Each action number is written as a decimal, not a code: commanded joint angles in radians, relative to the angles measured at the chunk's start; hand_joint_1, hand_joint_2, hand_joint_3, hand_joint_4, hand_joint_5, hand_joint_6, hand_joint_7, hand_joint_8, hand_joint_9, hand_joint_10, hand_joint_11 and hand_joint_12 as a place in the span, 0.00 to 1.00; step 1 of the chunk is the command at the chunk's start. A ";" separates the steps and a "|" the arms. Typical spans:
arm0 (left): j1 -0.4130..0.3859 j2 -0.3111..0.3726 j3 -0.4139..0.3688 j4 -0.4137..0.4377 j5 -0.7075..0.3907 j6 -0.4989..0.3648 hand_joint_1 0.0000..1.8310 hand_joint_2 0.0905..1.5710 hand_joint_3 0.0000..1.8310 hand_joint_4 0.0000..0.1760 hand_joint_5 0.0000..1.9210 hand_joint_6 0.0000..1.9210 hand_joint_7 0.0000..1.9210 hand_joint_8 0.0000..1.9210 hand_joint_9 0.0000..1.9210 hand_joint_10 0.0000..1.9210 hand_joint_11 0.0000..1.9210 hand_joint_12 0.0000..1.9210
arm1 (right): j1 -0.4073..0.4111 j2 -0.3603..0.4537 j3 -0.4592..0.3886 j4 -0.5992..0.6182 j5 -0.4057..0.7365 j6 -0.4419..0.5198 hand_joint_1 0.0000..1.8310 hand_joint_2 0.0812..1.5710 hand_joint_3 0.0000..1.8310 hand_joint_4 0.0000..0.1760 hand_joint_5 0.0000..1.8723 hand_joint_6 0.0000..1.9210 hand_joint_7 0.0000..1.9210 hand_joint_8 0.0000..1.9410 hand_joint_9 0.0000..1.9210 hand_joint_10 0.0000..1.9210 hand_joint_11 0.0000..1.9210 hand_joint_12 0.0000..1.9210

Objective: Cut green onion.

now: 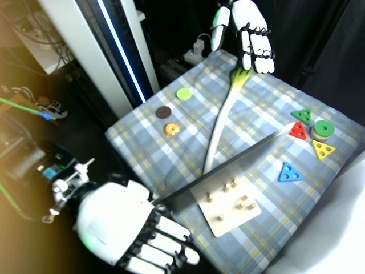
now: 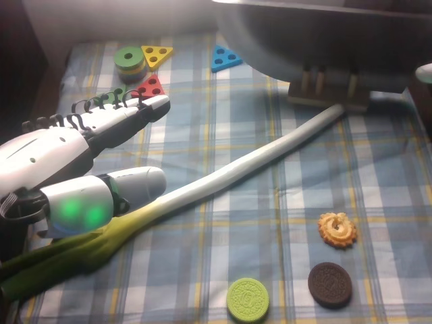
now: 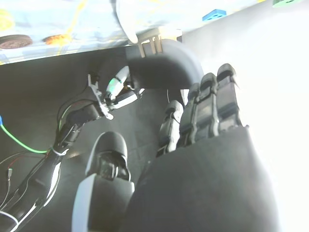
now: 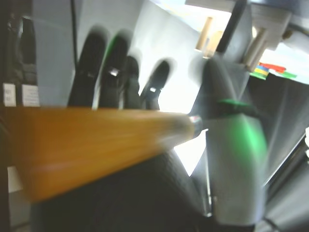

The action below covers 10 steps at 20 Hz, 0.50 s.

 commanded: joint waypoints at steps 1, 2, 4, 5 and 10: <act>-0.005 -0.008 -0.001 0.013 -0.113 -0.006 0.00 0.79 0.00 1.00 0.00 0.00 0.00 0.00 0.00 0.00 0.00 0.00 | 0.005 0.022 -0.007 0.004 0.153 0.006 0.47 0.58 0.00 0.85 0.00 0.00 0.04 0.00 0.03 0.00 0.00 0.14; -0.005 -0.008 0.000 0.013 -0.114 -0.006 0.00 0.79 0.00 1.00 0.00 0.00 0.00 0.00 0.00 0.00 0.00 0.00 | 0.005 0.035 -0.019 -0.002 0.172 0.006 0.47 0.58 0.00 0.90 0.00 0.00 0.01 0.00 0.01 0.00 0.00 0.03; -0.005 -0.009 0.001 0.008 -0.125 -0.006 0.00 0.79 0.00 1.00 0.00 0.00 0.00 0.00 0.00 0.00 0.00 0.00 | 0.005 0.064 -0.049 -0.022 0.210 0.006 0.48 0.56 0.00 0.97 0.00 0.00 0.00 0.00 0.00 0.00 0.00 0.00; -0.004 -0.009 0.001 0.004 -0.131 -0.006 0.00 0.79 0.00 1.00 0.00 0.00 0.00 0.00 0.00 0.00 0.00 0.00 | 0.005 0.078 -0.060 -0.029 0.222 0.006 0.48 0.55 0.00 0.99 0.00 0.00 0.00 0.00 0.00 0.00 0.00 0.00; 0.007 -0.005 -0.002 -0.029 -0.233 -0.008 0.00 0.80 0.00 0.96 0.00 0.00 0.00 0.00 0.00 0.00 0.00 0.00 | -0.011 0.183 -0.169 -0.094 0.370 0.009 0.47 0.54 0.00 1.00 0.00 0.00 0.00 0.00 0.00 0.00 0.00 0.00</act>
